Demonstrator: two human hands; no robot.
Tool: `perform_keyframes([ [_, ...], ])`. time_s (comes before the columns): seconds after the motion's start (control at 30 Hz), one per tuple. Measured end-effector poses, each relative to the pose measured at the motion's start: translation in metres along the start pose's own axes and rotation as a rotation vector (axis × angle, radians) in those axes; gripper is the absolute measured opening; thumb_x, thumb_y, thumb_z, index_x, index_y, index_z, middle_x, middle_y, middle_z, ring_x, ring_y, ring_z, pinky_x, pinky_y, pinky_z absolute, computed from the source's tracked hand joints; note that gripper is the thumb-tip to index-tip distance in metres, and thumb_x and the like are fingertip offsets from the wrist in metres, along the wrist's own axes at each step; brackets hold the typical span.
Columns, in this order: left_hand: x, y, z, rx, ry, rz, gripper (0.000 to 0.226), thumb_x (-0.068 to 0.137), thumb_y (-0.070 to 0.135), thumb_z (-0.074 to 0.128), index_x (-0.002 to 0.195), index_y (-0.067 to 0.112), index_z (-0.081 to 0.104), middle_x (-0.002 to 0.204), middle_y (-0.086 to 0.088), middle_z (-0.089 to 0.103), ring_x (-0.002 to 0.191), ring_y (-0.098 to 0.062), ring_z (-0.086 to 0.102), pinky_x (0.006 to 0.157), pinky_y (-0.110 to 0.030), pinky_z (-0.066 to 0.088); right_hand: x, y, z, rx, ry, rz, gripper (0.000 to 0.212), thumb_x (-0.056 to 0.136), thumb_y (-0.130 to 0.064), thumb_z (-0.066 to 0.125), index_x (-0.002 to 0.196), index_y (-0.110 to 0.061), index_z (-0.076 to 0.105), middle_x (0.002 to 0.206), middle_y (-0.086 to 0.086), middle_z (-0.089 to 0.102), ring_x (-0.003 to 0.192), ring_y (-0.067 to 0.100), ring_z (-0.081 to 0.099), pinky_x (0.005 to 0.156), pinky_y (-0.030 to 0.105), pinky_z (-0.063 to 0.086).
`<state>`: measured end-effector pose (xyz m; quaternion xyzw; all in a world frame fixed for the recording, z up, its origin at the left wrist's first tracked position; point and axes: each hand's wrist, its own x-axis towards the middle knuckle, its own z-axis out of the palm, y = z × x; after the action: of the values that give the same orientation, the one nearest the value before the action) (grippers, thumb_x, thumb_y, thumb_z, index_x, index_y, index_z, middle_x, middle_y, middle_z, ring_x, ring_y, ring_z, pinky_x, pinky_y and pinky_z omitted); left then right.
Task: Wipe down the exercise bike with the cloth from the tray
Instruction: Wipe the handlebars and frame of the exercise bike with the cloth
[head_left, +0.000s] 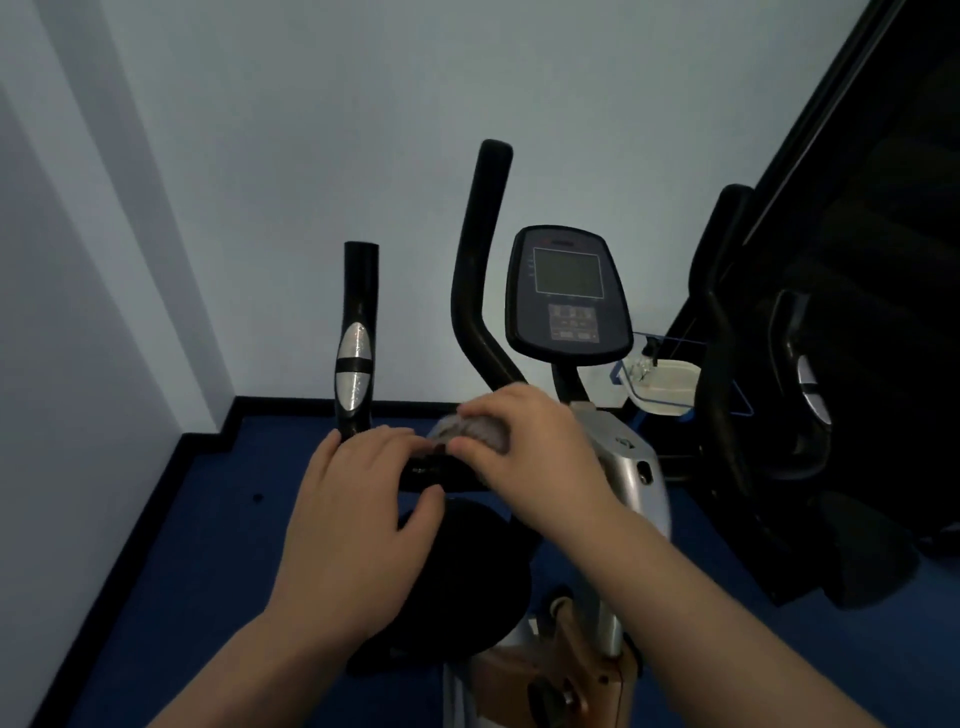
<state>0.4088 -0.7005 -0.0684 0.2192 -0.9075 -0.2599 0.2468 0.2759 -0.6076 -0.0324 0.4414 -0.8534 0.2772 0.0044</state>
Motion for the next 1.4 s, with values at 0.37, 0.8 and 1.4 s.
perform_keyframes([
  [0.37, -0.012, -0.013, 0.003, -0.168, 0.0, -0.046, 0.048, 0.077, 0.042, 0.051, 0.124, 0.034, 0.051, 0.133, 0.023, 0.047, 0.135, 0.011, 0.022, 0.119, -0.025, 0.004, 0.007, 0.018, -0.016, -0.122, -0.357, -0.193, 0.049, 0.078, -0.023, 0.074, 0.122, -0.038, 0.06, 0.112, -0.02, 0.062, 0.102, -0.012, 0.05, 0.09, 0.006, 0.038],
  [0.8, -0.01, -0.014, 0.002, -0.132, -0.013, -0.025, 0.057, 0.078, 0.042, 0.051, 0.133, 0.03, 0.045, 0.142, 0.018, 0.04, 0.136, 0.007, 0.022, 0.117, -0.019, 0.0, -0.008, 0.034, -0.003, -0.391, -0.14, -0.414, 0.053, 0.073, -0.031, 0.079, 0.124, -0.029, 0.063, 0.119, -0.007, 0.068, 0.114, 0.013, 0.06, 0.112, 0.038, 0.02],
  [1.4, -0.015, -0.026, 0.002, -0.189, 0.001, -0.117, 0.079, 0.069, 0.062, 0.056, 0.14, 0.038, 0.03, 0.149, 0.036, 0.008, 0.135, 0.013, 0.016, 0.104, -0.017, 0.02, 0.015, 0.009, 0.0, -0.274, -0.263, -0.268, 0.043, 0.08, -0.05, 0.065, 0.122, -0.05, 0.056, 0.102, -0.011, 0.073, 0.107, 0.016, 0.062, 0.094, 0.027, 0.045],
])
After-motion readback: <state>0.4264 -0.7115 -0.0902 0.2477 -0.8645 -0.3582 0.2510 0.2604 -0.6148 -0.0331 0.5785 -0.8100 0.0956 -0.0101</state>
